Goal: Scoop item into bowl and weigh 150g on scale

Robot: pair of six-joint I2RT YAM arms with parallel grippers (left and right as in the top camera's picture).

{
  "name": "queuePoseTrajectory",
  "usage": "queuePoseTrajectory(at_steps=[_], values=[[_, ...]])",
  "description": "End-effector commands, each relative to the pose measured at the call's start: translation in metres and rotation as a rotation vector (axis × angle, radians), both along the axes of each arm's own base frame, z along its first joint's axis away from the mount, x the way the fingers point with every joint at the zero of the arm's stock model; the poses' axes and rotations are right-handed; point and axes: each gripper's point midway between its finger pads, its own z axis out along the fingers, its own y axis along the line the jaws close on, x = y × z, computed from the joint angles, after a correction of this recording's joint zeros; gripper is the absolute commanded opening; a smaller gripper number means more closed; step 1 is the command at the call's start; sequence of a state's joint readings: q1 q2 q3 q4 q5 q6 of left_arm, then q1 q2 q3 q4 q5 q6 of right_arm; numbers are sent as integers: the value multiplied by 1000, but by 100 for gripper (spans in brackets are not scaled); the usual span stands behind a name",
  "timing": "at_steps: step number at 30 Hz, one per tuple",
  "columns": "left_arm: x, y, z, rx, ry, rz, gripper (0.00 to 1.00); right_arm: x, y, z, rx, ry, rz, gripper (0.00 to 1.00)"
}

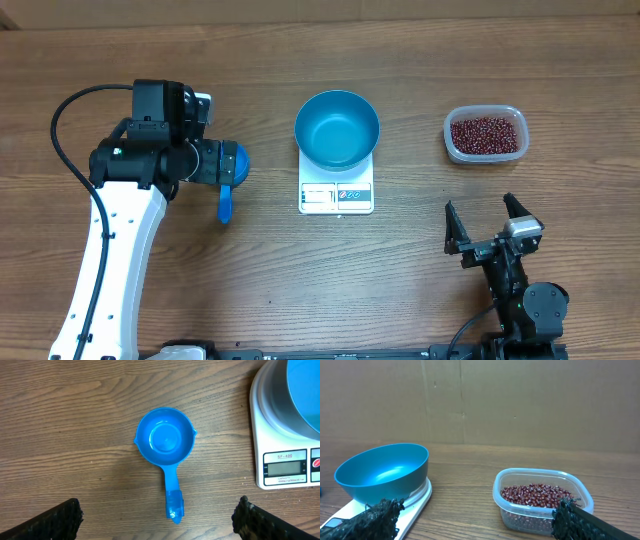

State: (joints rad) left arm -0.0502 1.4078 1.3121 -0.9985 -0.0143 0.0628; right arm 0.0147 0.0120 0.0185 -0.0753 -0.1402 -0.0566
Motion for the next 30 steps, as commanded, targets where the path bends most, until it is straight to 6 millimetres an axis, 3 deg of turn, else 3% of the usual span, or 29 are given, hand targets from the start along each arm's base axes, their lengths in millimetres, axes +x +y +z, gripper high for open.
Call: queuePoseTrajectory(at_steps=[1,13,21,30], values=[[6,0,9,0,-25,-14,99,0,0,-2,-4,-2,-3,100],[6,-1,8,-9,-22,-12,96,0,0,-2,-4,-2,-3,100],[2,1,7,-30,-7,35,100,0,0,-3,-4,-2,-3,100],[0,29,12,-43,46,146,99,0,0,-3,-4,-2,-3,100]])
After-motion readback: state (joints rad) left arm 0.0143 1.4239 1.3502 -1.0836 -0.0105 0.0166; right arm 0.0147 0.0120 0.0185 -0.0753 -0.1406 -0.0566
